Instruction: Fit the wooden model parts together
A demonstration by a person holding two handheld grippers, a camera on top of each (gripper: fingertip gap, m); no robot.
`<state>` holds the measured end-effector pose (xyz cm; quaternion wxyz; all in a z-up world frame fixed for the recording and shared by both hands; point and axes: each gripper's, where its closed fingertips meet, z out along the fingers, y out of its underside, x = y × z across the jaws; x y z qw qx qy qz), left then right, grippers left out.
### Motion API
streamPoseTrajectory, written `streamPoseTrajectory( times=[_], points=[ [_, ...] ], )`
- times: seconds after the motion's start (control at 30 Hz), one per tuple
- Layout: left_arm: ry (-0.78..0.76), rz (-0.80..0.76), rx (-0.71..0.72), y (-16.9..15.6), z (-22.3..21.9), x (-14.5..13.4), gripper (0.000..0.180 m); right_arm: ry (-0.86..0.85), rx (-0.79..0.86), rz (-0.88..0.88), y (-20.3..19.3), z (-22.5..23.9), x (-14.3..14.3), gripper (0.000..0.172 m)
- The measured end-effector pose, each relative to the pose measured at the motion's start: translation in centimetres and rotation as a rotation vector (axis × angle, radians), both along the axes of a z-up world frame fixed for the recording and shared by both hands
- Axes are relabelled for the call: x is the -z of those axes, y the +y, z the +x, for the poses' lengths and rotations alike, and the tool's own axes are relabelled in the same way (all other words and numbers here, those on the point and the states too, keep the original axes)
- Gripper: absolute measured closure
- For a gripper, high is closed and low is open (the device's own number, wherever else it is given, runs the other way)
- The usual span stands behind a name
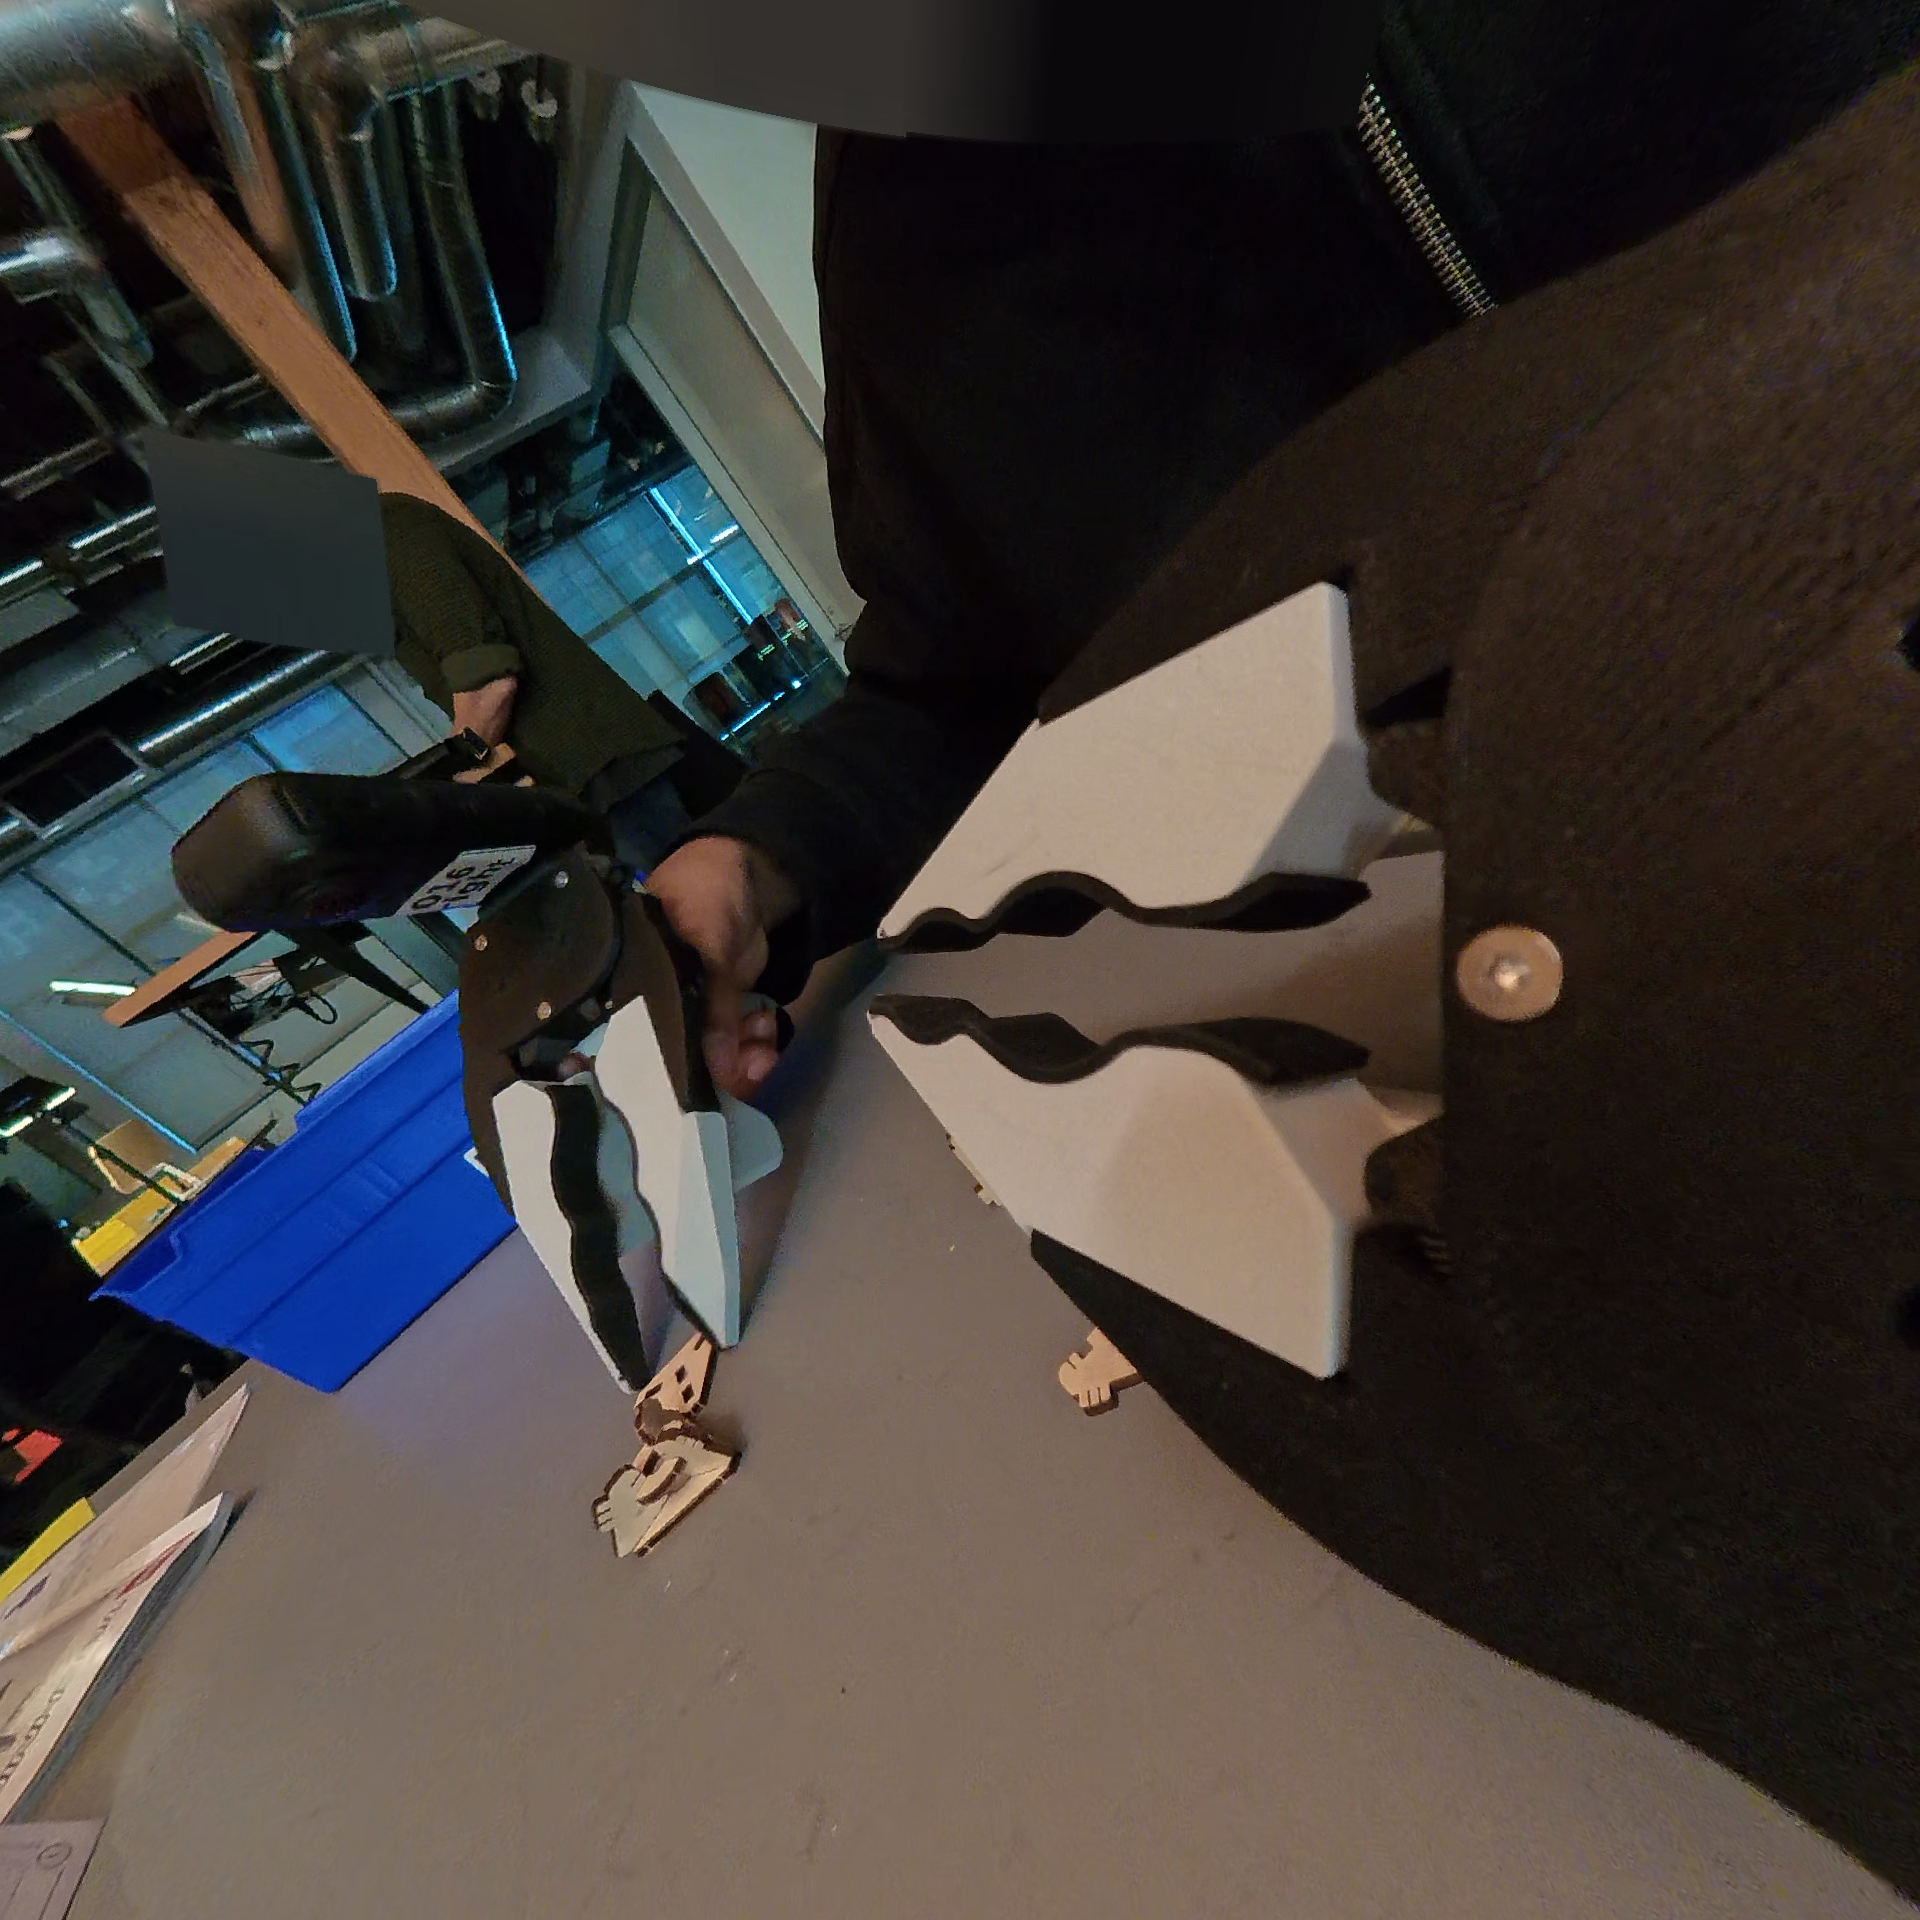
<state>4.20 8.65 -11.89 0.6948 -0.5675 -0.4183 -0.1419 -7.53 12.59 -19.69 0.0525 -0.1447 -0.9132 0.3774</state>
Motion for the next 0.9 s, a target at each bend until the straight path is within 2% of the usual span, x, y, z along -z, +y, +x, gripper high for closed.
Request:
streamPoseTrajectory(
  times=[0.1, 0.17, 0.2, 0.3, 0.47, 0.57, 0.63, 0.73, 0.9],
  points=[
    [-0.003, 0.007, 0.005, 0.0, 0.0, 0.0, 0.176, -0.027, -0.017, -0.009, -0.3, 0.0, -0.1, 0.135],
    [-0.002, 0.009, 0.004, 0.0, 0.0, 0.0, 0.176, -0.009, -0.040, -0.002, -0.6, 0.2, 0.0, 0.137],
    [0.000, 0.010, 0.003, -0.1, 0.0, -0.1, 0.176, 0.008, -0.060, 0.004, -0.7, 0.4, 0.0, 0.144],
    [0.003, 0.013, 0.001, -0.1, 0.0, -0.1, 0.176, -0.010, -0.152, 0.025, -0.8, 2.2, 0.0, 0.146],
    [0.004, 0.012, 0.006, 0.0, 0.1, -0.1, 0.176, -0.041, -0.394, 0.042, 0.1, 7.0, 0.0, 0.146],
    [0.005, 0.011, 0.005, 0.0, 0.1, -0.1, 0.176, 0.033, -0.334, 0.032, 0.4, 6.3, -0.3, 0.141],
    [0.008, 0.011, 0.002, 0.0, 0.1, -0.2, 0.176, 0.028, -0.257, -0.016, 0.4, 6.0, -1.0, 0.134],
    [0.007, 0.011, 0.001, -0.1, 0.1, -0.2, 0.177, 0.016, -0.156, -0.048, 0.7, 6.2, -1.4, 0.132],
    [0.009, 0.009, 0.008, 0.1, 0.2, -0.2, 0.177, 0.119, -0.119, 0.028, 2.1, 5.6, -0.3, 0.133]
  ],
)
